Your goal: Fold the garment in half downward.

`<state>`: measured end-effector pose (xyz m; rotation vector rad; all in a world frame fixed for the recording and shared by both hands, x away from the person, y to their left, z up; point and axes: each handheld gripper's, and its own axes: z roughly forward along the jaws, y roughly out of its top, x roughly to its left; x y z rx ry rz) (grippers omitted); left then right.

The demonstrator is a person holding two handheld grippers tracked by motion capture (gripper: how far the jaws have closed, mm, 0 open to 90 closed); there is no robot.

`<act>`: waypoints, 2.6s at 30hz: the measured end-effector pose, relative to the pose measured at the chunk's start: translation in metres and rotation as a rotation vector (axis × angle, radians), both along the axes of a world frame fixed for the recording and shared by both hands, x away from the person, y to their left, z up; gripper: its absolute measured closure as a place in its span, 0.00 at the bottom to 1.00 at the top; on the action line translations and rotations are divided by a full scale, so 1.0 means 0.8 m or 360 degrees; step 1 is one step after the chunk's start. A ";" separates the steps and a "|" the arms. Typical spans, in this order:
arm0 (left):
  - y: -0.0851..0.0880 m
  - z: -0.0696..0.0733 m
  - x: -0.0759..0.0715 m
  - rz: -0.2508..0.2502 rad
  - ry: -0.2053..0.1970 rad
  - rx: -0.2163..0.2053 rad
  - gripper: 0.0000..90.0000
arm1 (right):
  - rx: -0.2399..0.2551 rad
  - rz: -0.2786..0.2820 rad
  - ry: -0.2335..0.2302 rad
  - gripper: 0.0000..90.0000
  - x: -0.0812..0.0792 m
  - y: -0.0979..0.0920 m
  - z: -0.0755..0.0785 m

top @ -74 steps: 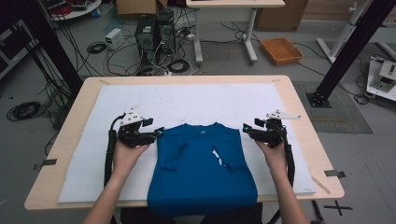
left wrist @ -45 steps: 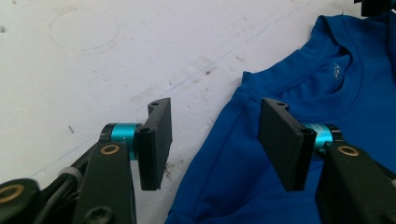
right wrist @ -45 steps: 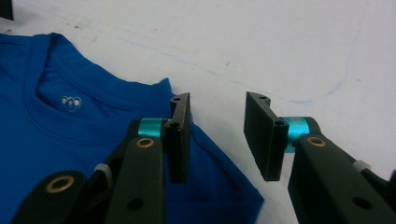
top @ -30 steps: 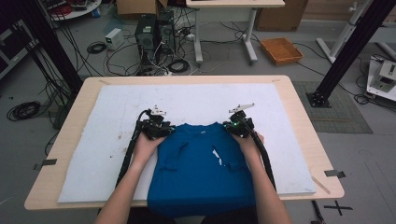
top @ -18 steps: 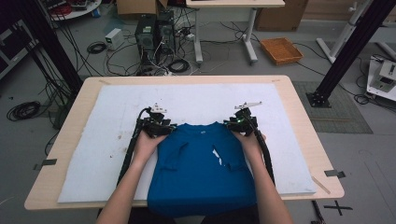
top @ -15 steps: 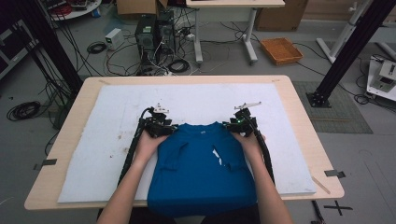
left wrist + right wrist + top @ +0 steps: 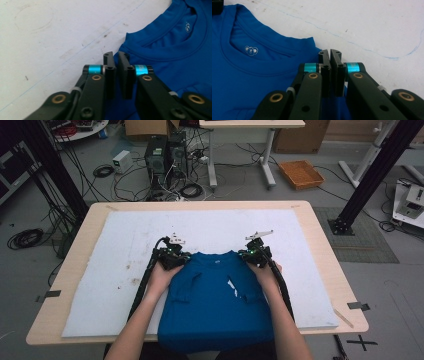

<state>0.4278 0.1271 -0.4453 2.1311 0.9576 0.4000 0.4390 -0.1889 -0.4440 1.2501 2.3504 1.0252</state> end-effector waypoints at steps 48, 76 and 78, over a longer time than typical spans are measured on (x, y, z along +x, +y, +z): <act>0.028 0.070 -0.133 -0.0247 -0.0357 -0.0142 0.98 | 0.0227 0.0102 -0.0375 0.98 -0.141 -0.026 0.067; 0.023 0.021 -0.231 -0.0503 -0.0302 -0.0022 0.88 | 0.0079 0.0254 -0.0338 0.86 -0.258 -0.039 0.022; 0.026 0.025 -0.231 -0.0497 -0.0301 -0.0039 0.83 | 0.0101 0.0256 -0.0341 0.82 -0.256 -0.044 0.024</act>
